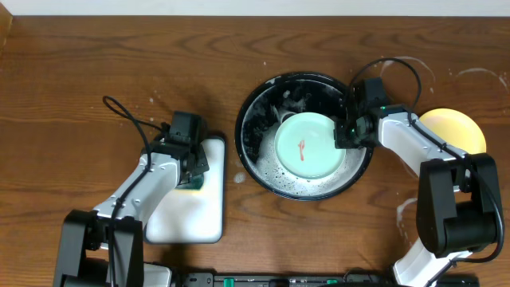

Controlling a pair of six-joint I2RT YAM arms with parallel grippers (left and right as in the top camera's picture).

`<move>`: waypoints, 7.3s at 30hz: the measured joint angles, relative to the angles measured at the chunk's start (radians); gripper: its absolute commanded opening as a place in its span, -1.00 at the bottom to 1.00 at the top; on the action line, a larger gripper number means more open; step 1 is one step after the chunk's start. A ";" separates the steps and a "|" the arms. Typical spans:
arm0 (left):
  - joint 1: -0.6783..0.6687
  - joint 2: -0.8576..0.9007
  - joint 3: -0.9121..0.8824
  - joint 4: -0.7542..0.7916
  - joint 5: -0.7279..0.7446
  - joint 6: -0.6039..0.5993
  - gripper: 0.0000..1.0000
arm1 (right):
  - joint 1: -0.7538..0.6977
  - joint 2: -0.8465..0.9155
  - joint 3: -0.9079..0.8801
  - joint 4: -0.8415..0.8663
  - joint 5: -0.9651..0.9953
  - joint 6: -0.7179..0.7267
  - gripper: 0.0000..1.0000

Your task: Clean dirty plates on tray and stack at the side

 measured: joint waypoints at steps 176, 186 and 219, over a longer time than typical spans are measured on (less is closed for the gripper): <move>-0.432 0.529 0.668 -0.127 0.264 -0.269 -0.85 | 0.000 0.000 0.000 -0.009 -0.024 0.031 -0.98; -0.519 0.530 0.676 -0.102 0.102 -0.216 -0.85 | 0.000 0.000 0.000 -0.013 -0.029 0.038 -0.98; -0.488 0.569 0.729 -0.132 -0.107 -0.037 -0.85 | 0.001 0.001 0.000 -0.017 -0.066 0.048 -0.98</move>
